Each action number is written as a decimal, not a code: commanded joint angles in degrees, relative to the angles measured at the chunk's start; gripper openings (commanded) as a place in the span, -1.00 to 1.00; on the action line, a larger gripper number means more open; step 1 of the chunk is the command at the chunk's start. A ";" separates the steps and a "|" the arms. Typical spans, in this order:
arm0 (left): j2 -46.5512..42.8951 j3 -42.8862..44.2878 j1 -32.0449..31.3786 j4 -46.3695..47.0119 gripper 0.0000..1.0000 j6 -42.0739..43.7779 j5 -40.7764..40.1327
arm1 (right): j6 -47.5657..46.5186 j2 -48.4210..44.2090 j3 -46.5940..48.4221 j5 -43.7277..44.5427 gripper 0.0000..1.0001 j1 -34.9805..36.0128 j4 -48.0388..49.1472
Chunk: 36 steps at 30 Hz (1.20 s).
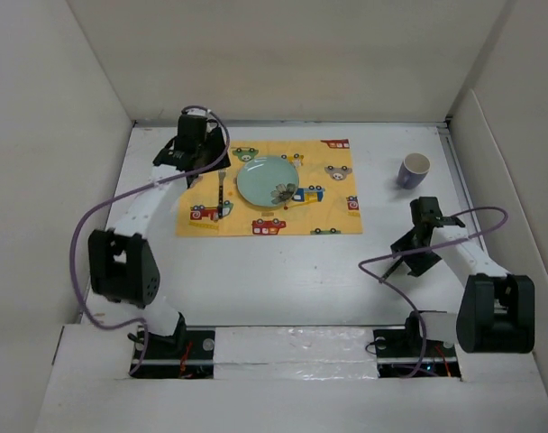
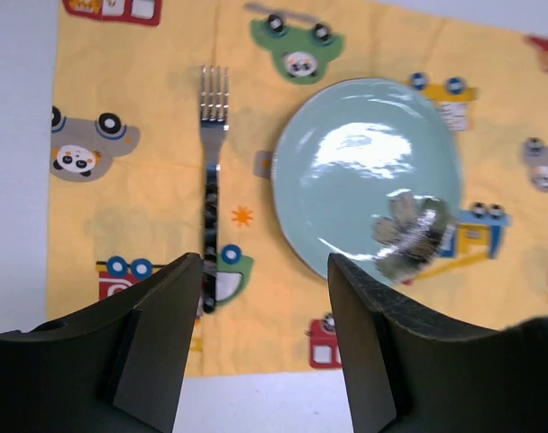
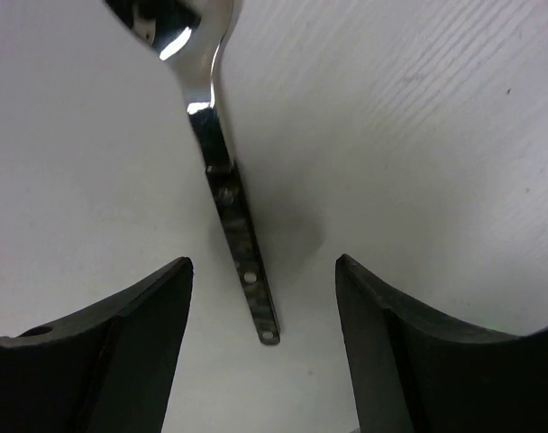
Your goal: Set the dinner table for one person
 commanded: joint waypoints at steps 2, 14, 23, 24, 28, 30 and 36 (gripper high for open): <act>-13.12 -7.51 0.05 5.48 0.08 -3.40 8.50 | -3.74 7.27 2.66 3.33 0.13 -3.11 4.77; -20.17 -17.10 0.05 5.22 0.00 -2.61 15.89 | -10.78 9.84 9.59 3.32 -1.00 2.23 3.65; -32.38 -27.03 0.05 3.81 -0.13 -3.66 16.60 | -26.78 10.69 28.13 -11.00 -1.00 17.70 4.25; -33.79 -28.08 0.05 3.73 -0.22 -4.27 17.91 | -29.23 14.80 31.45 -15.09 -1.00 18.85 5.56; -35.38 -29.06 0.05 3.64 -0.28 -4.28 20.29 | -31.88 24.48 40.60 -15.04 -1.00 21.31 4.43; -36.08 -28.54 0.05 1.54 -0.28 -3.93 18.46 | -33.30 31.87 47.81 -15.05 -1.00 22.28 2.94; -39.51 -27.21 0.05 -3.65 -0.28 -3.40 13.53 | -36.82 47.24 62.66 -18.56 -1.00 24.05 1.36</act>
